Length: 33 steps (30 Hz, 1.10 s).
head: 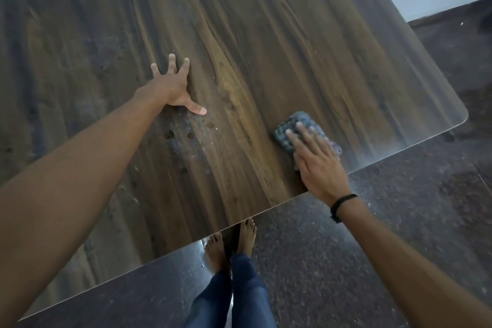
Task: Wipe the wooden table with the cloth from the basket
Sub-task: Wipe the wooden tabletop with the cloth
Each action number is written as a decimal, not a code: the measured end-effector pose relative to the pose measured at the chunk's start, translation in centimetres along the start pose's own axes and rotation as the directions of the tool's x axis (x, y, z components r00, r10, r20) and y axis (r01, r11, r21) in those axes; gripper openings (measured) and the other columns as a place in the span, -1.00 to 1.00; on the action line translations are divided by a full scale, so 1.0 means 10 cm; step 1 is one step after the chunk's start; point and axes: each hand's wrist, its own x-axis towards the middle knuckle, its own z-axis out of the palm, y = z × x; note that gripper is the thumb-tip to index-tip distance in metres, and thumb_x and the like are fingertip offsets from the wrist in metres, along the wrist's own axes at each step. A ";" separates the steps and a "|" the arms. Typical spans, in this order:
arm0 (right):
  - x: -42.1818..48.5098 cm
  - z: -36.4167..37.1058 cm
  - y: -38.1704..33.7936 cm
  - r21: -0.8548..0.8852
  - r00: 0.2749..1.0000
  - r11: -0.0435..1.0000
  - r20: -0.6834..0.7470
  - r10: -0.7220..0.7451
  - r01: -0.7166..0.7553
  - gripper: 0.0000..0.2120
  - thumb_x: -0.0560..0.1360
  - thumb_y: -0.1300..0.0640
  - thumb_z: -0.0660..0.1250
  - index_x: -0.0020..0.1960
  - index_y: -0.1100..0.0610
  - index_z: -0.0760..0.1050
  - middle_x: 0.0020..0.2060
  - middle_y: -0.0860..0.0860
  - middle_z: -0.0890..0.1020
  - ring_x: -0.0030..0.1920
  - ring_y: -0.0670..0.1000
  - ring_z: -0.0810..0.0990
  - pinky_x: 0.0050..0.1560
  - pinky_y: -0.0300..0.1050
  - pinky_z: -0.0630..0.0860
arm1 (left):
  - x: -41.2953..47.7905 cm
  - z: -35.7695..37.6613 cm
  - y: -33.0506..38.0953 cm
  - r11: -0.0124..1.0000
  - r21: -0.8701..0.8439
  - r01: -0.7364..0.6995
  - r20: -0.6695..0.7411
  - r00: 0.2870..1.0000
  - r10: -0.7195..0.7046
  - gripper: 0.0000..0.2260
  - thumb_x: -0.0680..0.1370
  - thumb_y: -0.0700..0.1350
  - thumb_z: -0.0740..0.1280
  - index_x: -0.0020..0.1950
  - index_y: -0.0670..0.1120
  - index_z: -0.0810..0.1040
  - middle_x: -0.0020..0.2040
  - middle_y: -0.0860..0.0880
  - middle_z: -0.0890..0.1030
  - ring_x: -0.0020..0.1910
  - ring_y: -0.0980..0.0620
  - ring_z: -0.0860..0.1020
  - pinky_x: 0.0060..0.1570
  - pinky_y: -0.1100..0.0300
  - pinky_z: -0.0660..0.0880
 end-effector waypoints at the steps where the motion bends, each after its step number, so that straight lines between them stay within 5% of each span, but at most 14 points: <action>1: -0.05 0.00 -0.04 0.007 0.999 0.999 -0.022 0.040 -0.040 -0.49 0.67 -0.01 -0.02 0.61 -0.16 0.03 0.61 -0.07 0.07 0.61 0.03 -0.07 0.56 0.23 0.07 | 0.00 0.00 0.00 1.000 -0.005 0.000 0.001 1.000 0.000 0.32 0.21 0.30 0.57 0.58 0.12 -0.38 0.57 0.02 -0.42 0.53 -0.34 -0.31 0.44 -0.43 0.01; 4: -0.28 0.14 -0.03 -0.076 0.952 0.950 0.067 -0.298 0.303 -0.51 0.70 0.01 0.01 0.62 -0.14 0.06 0.61 -0.06 0.09 0.61 0.03 -0.01 0.58 0.16 0.03 | -0.01 0.00 0.01 1.000 0.003 0.004 -0.007 1.000 -0.004 0.31 0.20 0.31 0.56 0.58 0.12 -0.37 0.57 0.02 -0.41 0.53 -0.35 -0.30 0.44 -0.42 0.00; 8: -0.38 0.09 -0.08 0.047 0.992 0.996 -0.097 0.081 -0.077 -0.51 0.68 0.06 0.04 0.60 -0.09 0.16 0.60 -0.03 0.14 0.61 0.04 0.03 0.56 0.20 0.10 | 0.03 0.02 0.00 1.000 0.013 0.008 -0.009 1.000 -0.008 0.31 0.21 0.30 0.56 0.58 0.11 -0.37 0.58 0.01 -0.40 0.53 -0.36 -0.30 0.45 -0.40 -0.01; 11: -0.59 0.17 -0.10 -0.064 0.959 0.957 0.039 -0.281 0.283 -0.52 0.70 0.02 0.02 0.61 -0.11 0.11 0.61 -0.06 0.09 0.61 0.02 -0.01 0.59 0.12 -0.02 | 0.04 0.03 -0.01 1.000 0.006 0.007 -0.017 1.000 -0.007 0.33 0.16 0.33 0.55 0.58 0.13 -0.36 0.58 0.03 -0.41 0.53 -0.35 -0.31 0.45 -0.41 -0.02; 15: -0.58 0.14 -0.11 0.048 0.990 0.993 -0.082 0.113 -0.109 -0.53 0.69 0.02 0.04 0.60 -0.10 0.15 0.61 -0.06 0.13 0.61 0.04 0.02 0.57 0.17 0.08 | 0.04 0.05 -0.01 1.000 0.004 0.010 -0.014 1.000 -0.010 0.34 0.13 0.33 0.55 0.58 0.14 -0.35 0.58 0.04 -0.39 0.54 -0.33 -0.30 0.44 -0.42 0.01; 18: -0.67 0.22 -0.23 -0.063 0.953 0.952 0.063 -0.296 0.300 -0.52 0.71 -0.02 -0.02 0.62 -0.15 0.05 0.62 -0.08 0.04 0.62 0.02 -0.05 0.59 0.10 -0.05 | 0.06 0.02 -0.02 1.000 0.007 0.015 -0.028 1.000 -0.015 0.35 0.12 0.34 0.55 0.58 0.14 -0.35 0.58 0.04 -0.40 0.54 -0.33 -0.30 0.43 -0.43 0.02; 19: -0.58 0.18 -0.17 -0.079 0.941 0.938 0.061 -0.333 0.337 -0.53 0.71 -0.03 -0.03 0.61 -0.16 0.06 0.61 -0.08 0.05 0.61 0.02 -0.03 0.60 0.11 -0.04 | 0.06 0.01 -0.01 1.000 0.003 0.005 -0.033 0.999 -0.005 0.36 0.10 0.35 0.54 0.58 0.14 -0.35 0.58 0.04 -0.39 0.54 -0.34 -0.29 0.44 -0.43 0.01; 22: -0.30 0.13 -0.20 0.048 0.998 0.998 -0.044 0.038 -0.035 -0.54 0.69 -0.01 0.00 0.58 -0.11 0.18 0.61 -0.07 0.11 0.61 0.03 0.03 0.58 0.15 0.04 | 0.05 0.02 -0.03 1.000 0.000 -0.017 -0.052 0.998 0.017 0.40 0.00 0.40 0.50 0.60 0.13 -0.30 0.60 0.01 -0.34 0.54 -0.37 -0.25 0.45 -0.40 0.00; 23: -0.31 0.18 -0.34 0.056 0.999 0.998 -0.033 0.025 -0.023 -0.54 0.68 -0.01 0.01 0.58 -0.09 0.20 0.61 -0.06 0.11 0.61 0.04 0.02 0.58 0.16 0.04 | 0.04 0.05 -0.04 1.000 0.006 -0.023 -0.063 0.998 0.024 0.38 0.01 0.41 0.49 0.61 0.13 -0.28 0.61 0.01 -0.32 0.54 -0.38 -0.24 0.45 -0.39 0.01; 26: -0.42 0.25 -0.34 -0.026 0.924 0.924 0.056 -0.379 0.381 -0.57 0.70 -0.03 0.01 0.56 -0.10 0.22 0.62 -0.06 0.08 0.61 0.04 0.03 0.57 0.17 0.07 | 0.02 0.04 -0.11 0.998 -0.012 -0.059 -0.119 0.991 0.058 0.28 0.11 0.44 0.45 0.63 0.12 -0.20 0.63 -0.03 -0.23 0.56 -0.36 -0.18 0.47 -0.35 0.00; 30: -0.20 0.15 -0.38 0.001 0.999 0.999 -0.006 -0.034 0.034 -0.53 0.69 -0.07 -0.02 0.59 -0.07 0.17 0.63 0.01 0.03 0.61 0.09 -0.01 0.57 0.20 0.06 | -0.01 -0.16 -0.39 0.997 -0.053 -0.054 -0.211 0.977 0.042 0.20 0.21 0.37 0.51 0.63 0.12 -0.15 0.63 -0.08 -0.19 0.55 -0.37 -0.21 0.47 -0.34 -0.04; 33: -0.39 0.29 -0.56 -0.086 0.907 0.905 0.113 -0.406 0.416 -0.50 0.71 -0.06 -0.03 0.63 -0.11 -0.01 0.62 -0.06 0.02 0.62 0.02 -0.08 0.60 0.12 -0.05 | 0.07 -0.22 -0.57 1.000 -0.006 0.012 -0.173 0.985 -0.013 0.22 0.22 0.34 0.52 0.63 0.09 -0.19 0.62 -0.12 -0.25 0.54 -0.39 -0.23 0.48 -0.31 -0.10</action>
